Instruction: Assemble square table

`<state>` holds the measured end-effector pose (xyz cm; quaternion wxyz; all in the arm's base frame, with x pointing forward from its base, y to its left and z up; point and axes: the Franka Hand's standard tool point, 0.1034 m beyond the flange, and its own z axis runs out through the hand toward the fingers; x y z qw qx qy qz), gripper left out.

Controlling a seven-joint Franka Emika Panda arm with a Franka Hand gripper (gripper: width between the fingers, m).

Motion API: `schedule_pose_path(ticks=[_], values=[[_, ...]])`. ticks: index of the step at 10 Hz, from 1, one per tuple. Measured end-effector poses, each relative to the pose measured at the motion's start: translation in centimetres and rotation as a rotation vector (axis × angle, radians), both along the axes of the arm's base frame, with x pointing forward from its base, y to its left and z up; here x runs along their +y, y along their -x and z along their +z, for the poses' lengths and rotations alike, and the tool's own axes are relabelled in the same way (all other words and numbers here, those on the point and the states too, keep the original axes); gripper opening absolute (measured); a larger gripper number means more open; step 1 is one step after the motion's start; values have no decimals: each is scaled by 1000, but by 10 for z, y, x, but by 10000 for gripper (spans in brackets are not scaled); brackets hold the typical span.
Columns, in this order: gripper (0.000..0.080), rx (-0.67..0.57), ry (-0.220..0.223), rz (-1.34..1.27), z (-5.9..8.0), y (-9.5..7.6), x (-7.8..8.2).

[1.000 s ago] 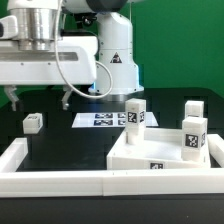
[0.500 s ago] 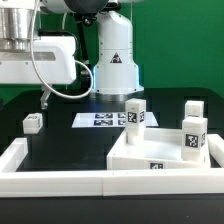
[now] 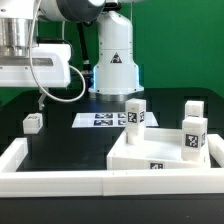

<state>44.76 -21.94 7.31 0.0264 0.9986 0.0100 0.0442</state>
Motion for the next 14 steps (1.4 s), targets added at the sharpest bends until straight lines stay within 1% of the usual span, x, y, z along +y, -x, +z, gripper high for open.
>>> schedule_pose_path(ticks=[4,6,8,10,11,13,14], values=[[649,21,-5,-13,-6,20,-1],[649,35,6,11,-13,41,-2],[649,43,20,19,-18,58,-6],[649,60,21,6,-25,76,-6],[649,63,21,1,-26,79,-5],[649,65,20,2,-27,79,-5],[649,76,7,-6,-28,79,-2]])
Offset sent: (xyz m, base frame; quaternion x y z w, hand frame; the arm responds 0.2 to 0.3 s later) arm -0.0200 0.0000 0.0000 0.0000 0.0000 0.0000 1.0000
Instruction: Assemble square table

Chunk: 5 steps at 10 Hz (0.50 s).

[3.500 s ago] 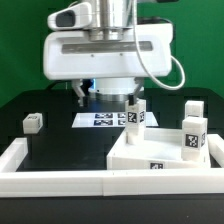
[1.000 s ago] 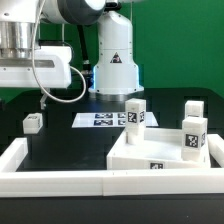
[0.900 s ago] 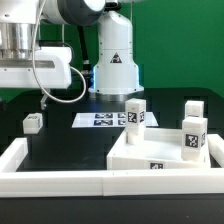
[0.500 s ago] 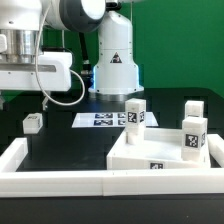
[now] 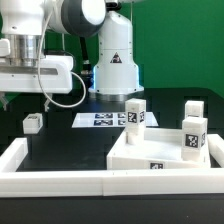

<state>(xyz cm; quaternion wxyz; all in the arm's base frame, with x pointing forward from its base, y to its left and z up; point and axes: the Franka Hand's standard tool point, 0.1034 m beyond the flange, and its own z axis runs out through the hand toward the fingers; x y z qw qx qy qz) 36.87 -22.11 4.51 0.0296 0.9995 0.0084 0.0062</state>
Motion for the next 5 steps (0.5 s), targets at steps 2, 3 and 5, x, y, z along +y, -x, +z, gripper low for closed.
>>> schedule_pose_path(ticks=[2,3,5], values=[[649,55,-48,12,-4,-1,12],[649,89,-66,26,-5,-4,17],[649,204,-102,38,-13,-9,22]])
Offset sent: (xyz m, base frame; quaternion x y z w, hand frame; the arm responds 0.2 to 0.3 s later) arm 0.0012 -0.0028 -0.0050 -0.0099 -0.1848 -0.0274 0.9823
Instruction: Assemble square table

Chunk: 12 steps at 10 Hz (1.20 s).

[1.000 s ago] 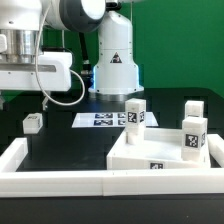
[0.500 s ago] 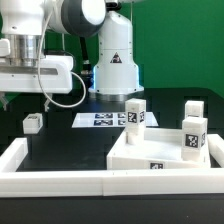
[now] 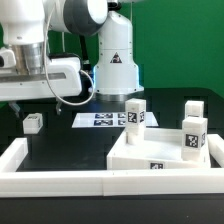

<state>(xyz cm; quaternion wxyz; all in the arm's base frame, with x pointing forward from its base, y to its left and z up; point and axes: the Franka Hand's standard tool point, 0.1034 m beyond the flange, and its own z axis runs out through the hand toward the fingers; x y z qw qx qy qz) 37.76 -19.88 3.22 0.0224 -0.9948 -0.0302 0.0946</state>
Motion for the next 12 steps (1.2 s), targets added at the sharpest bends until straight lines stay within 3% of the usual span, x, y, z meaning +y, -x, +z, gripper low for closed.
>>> schedule_pose_path(ticks=[2,4,12], values=[[649,75,13,10,-6,-6,-10],[649,133,39,-6,-5,-5,-6],[649,131,50,-25,-6,-1,-9]])
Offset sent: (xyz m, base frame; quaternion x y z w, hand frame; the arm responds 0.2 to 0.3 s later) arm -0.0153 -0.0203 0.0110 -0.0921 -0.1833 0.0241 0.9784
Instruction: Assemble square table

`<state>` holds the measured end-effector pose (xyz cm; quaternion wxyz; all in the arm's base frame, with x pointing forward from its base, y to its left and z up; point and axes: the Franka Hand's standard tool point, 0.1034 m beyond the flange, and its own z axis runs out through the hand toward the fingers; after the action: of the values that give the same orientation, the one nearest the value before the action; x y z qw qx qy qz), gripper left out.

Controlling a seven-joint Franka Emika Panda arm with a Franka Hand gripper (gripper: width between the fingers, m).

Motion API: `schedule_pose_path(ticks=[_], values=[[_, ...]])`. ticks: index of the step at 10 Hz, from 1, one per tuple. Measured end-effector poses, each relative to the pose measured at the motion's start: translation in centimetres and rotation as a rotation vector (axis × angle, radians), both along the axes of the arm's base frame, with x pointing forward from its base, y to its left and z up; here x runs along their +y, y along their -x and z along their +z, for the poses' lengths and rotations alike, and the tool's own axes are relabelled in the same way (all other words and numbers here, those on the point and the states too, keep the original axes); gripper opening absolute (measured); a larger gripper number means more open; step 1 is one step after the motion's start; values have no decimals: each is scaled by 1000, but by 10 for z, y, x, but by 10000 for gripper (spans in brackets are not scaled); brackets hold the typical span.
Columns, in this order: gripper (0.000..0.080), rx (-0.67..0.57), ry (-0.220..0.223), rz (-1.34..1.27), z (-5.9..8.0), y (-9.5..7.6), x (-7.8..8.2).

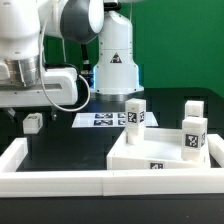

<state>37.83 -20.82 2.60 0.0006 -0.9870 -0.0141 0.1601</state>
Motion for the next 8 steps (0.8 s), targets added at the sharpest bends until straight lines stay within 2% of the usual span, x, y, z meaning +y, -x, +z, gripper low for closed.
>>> schedule_pose_path(ticks=[2,5,7,8], values=[[649,8,-9,12,-2,6,-1],[649,30,-16,14,-3,7,1],[649,139,-33,40,-5,10,-3],[649,166,-30,49,-9,5,-6]])
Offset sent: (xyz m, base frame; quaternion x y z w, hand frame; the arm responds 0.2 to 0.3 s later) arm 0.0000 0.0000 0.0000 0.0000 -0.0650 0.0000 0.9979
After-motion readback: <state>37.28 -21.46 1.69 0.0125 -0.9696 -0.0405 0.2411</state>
